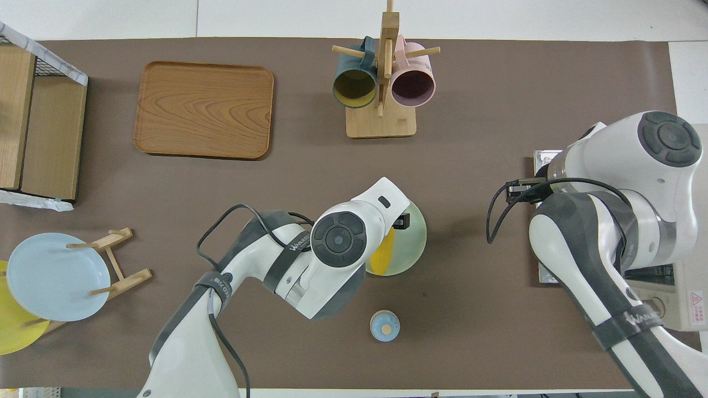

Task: Put corn in oven
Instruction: 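Lower the corn onto the green plate while the right gripper opens the door, then release the corn and retract the left gripper while the right gripper nears the plate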

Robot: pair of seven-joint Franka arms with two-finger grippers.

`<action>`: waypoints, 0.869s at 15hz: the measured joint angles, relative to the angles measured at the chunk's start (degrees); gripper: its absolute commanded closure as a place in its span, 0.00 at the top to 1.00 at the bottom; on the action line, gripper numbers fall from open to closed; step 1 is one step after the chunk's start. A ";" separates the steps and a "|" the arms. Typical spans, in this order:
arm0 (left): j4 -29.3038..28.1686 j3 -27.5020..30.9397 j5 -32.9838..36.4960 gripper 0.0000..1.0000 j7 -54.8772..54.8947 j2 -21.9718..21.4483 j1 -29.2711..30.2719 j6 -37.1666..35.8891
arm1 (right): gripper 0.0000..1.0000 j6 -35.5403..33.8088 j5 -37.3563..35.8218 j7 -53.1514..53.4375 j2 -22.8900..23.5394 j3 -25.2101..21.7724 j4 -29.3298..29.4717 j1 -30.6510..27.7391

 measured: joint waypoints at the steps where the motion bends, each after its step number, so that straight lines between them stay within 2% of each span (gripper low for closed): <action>1: 0.13 0.06 0.00 1.00 0.37 -1.95 0.79 -2.71 | 1.00 -1.08 0.00 1.80 -1.42 0.04 0.01 1.57; 4: 0.19 0.18 0.00 1.00 3.57 -7.32 3.84 -10.24 | 1.00 -2.14 0.00 5.80 -4.38 0.35 0.25 5.64; 6: 0.22 0.33 0.00 1.00 6.70 -9.58 6.65 -13.99 | 1.00 -2.15 0.04 8.90 -4.61 0.64 1.03 8.39; 8: 0.38 0.51 0.00 1.00 10.01 -11.52 10.11 -17.20 | 1.00 -2.12 0.04 16.53 -4.44 0.84 1.89 12.79; 11: 1.64 0.77 0.00 1.00 16.39 -14.65 17.02 -23.16 | 1.00 -2.05 0.02 28.20 -2.34 1.13 5.01 19.19; 13: 3.30 0.95 0.07 1.00 20.74 -16.72 21.99 -27.79 | 1.00 -1.21 0.02 34.25 1.28 1.20 8.61 22.95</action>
